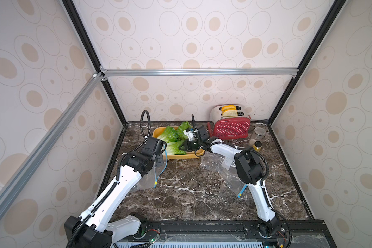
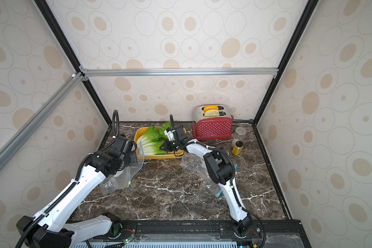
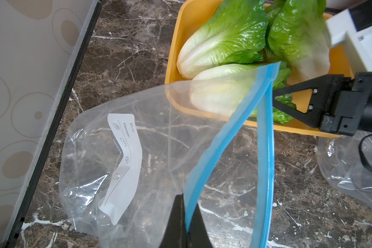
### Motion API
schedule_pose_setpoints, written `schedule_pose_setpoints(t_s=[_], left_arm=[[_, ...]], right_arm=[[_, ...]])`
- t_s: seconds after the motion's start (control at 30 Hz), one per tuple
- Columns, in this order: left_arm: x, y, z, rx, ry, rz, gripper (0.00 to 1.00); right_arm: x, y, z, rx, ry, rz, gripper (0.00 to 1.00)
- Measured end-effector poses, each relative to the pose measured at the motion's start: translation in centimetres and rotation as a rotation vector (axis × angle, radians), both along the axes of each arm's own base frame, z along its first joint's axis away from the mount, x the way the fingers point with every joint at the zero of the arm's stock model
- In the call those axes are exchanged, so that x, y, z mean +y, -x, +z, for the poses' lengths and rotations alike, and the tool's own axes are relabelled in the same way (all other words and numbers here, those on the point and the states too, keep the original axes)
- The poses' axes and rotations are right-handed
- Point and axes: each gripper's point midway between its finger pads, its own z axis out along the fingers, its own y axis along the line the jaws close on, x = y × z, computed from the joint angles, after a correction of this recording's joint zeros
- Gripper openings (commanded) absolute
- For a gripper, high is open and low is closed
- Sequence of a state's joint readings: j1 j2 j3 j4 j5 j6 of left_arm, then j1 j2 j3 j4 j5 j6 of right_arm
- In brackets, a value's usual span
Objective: Put the chinese cabbages into a zipper bag and zip it
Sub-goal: Pick up the Chinese cabbage from the basket, then place the Chinese cabbage in the zipper food storage bag.
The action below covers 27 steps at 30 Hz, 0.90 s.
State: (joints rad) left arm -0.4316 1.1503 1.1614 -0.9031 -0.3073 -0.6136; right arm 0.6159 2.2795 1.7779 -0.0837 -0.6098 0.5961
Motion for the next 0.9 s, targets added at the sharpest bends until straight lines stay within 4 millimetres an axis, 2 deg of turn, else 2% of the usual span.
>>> schedule_pose_setpoints(t_s=[0.37,0.53,0.73,0.9], left_arm=[[0.1,0.4,0.8,-0.024,0.013,-0.002,0.00],[-0.1,0.5,0.6,-0.014,0.023,-0.011,0.00],[-1.0,0.7,0.3,0.006,0.063,-0.044,0.00],[-1.9,0.8,-0.1,0.029,0.098,-0.071,0.00]], right_arm=[[-0.8,0.6,9.0,-0.095,-0.094,-0.036,0.00],[-2.0,1.7,12.2,-0.118,-0.115,-0.053,0.00],[-4.8,4.5,15.8,-0.135,-0.137,-0.070,0.00],[-7.4,8.1,19.1,-0.154,-0.165,-0.072,0.00]])
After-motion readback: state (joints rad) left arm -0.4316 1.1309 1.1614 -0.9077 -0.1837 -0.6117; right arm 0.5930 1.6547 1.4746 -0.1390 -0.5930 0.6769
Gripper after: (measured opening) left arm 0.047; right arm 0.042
